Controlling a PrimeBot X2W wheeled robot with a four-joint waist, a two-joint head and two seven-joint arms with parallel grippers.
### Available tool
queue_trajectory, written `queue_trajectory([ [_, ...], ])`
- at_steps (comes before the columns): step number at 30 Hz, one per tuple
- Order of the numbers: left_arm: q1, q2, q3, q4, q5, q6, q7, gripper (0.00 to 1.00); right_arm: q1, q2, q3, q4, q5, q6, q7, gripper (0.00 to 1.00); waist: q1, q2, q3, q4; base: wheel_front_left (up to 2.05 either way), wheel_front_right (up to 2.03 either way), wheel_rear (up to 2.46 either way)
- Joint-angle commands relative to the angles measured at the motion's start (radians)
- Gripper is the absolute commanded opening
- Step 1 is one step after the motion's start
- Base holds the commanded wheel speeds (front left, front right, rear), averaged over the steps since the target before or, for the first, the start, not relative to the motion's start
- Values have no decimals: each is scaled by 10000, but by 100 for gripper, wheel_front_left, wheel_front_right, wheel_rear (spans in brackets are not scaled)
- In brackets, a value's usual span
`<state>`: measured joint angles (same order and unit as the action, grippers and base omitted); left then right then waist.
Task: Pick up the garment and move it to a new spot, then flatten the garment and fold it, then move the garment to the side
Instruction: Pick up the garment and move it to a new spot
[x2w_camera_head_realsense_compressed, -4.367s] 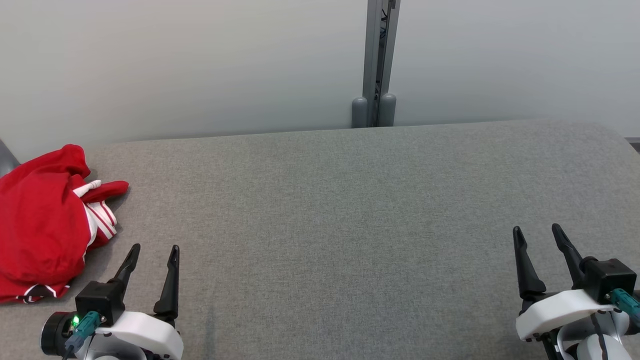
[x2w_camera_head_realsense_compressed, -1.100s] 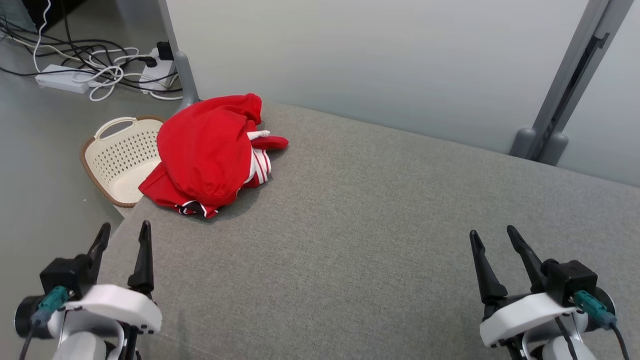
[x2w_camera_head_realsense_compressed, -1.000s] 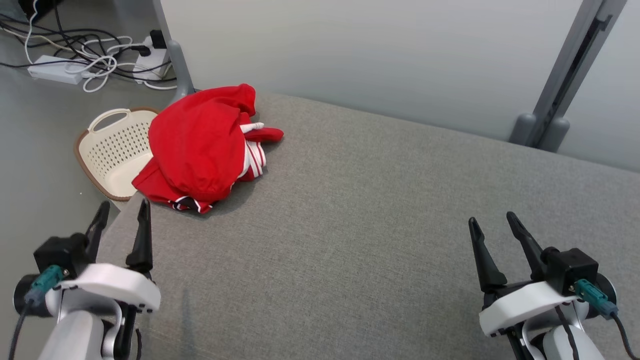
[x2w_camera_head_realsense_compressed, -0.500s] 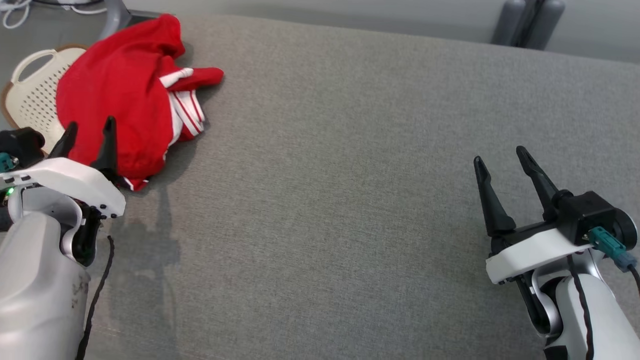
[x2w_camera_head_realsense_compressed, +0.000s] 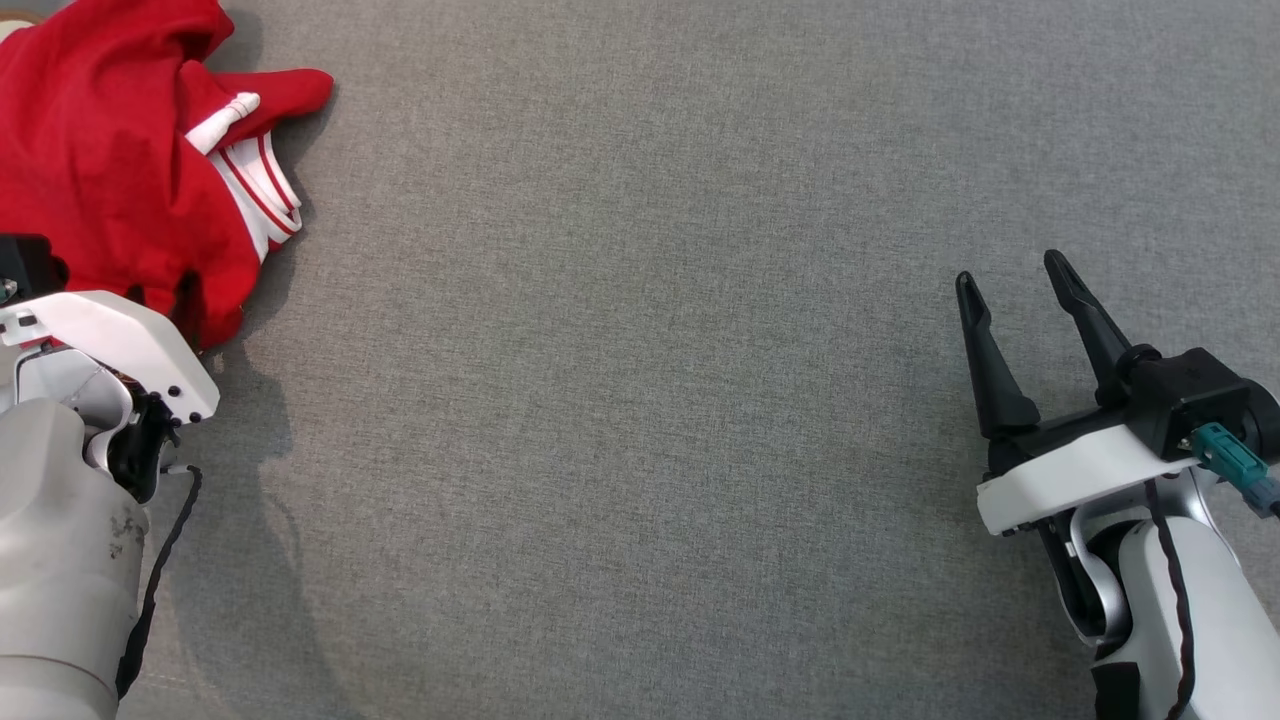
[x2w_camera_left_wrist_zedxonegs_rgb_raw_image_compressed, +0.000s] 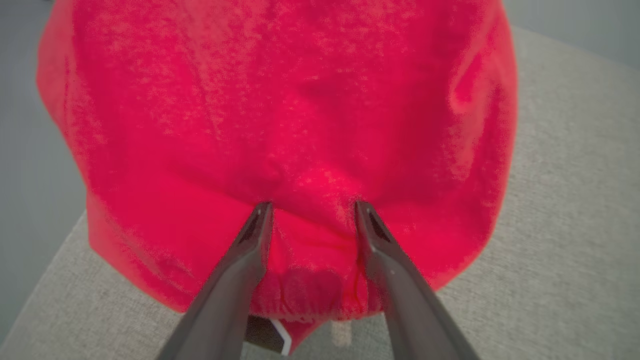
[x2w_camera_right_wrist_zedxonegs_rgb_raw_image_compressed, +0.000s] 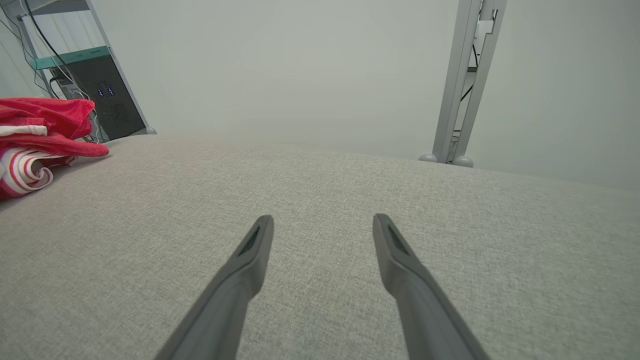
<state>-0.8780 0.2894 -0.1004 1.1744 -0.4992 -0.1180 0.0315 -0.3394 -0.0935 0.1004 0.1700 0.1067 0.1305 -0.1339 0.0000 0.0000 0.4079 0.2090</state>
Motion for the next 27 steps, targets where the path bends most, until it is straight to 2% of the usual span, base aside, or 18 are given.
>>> queue_trajectory([
  [1, -248, 30, -57, 214, -82, -47, 176, 0, -156, -47, -34, 2, 4, 4, -65, 100, 0, 0, 15, 3, 0, 0, 0],
  [9, -423, 249, -303, 384, 5, -118, -526, 0, -55, 32, -145, 83, 41, 4, -106, 100, 0, 0, -136, 106, 0, 0, 0],
  [12, -466, 436, -393, 277, 51, -117, -1092, 0, -14, 54, -186, 150, 90, 4, -132, 100, 0, 0, -316, 149, 0, 0, 0],
  [13, -486, 572, -461, 168, 143, -124, -1594, 0, 27, 76, -230, 191, 91, 4, -206, 100, 0, 0, -485, 175, 0, 0, 0],
  [18, -490, 789, -466, -92, 156, -130, -2431, 0, 153, 111, -311, 283, 144, 4, -277, 100, 0, 0, -873, 212, 0, 0, 0],
  [23, -276, 1091, -308, -836, 194, -46, -2906, 0, 324, 188, -406, 407, 201, 4, -366, 100, 0, 0, -1440, 215, 0, 0, 0],
  [27, 265, 1279, -99, -1992, 285, 127, -2969, 0, 544, 245, -427, 560, 322, 4, -456, 100, 0, 0, -2019, 147, 0, 0, 0],
])
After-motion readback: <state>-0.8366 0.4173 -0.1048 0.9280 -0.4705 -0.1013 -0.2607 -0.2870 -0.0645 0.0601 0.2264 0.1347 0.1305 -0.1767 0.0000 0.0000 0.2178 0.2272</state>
